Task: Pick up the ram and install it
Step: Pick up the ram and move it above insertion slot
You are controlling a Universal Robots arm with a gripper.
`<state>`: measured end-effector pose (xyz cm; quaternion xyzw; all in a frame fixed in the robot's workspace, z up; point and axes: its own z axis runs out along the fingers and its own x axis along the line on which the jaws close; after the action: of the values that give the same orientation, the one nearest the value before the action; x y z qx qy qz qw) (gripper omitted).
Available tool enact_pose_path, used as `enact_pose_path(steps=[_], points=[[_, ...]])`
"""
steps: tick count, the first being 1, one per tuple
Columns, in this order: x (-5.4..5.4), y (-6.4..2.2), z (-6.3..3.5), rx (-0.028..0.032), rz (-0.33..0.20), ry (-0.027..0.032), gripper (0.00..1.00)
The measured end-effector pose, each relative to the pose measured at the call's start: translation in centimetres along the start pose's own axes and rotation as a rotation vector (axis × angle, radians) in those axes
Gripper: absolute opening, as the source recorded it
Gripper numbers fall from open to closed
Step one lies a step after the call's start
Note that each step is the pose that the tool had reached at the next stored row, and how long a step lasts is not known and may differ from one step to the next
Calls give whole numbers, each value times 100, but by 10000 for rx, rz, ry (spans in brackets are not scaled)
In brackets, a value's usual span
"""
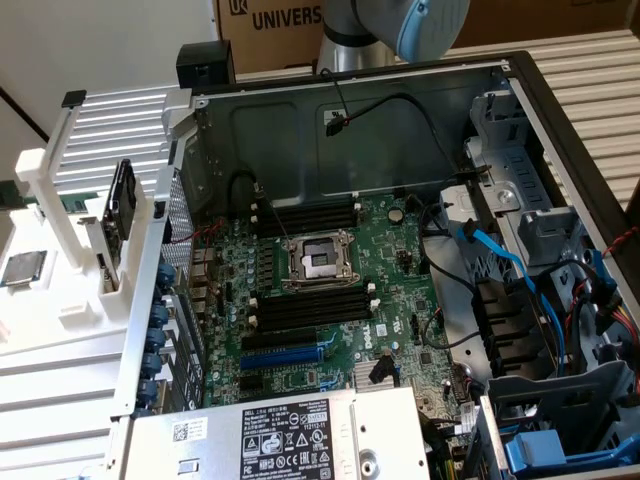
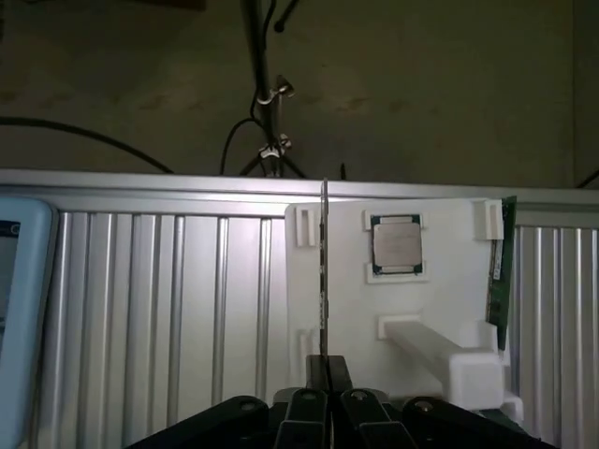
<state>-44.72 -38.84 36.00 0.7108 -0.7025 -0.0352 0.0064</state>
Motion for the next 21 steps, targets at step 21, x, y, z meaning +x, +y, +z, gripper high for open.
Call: enact_pose_path(steps=[21], points=[[89, -459, -360, -42, 17, -17, 12]])
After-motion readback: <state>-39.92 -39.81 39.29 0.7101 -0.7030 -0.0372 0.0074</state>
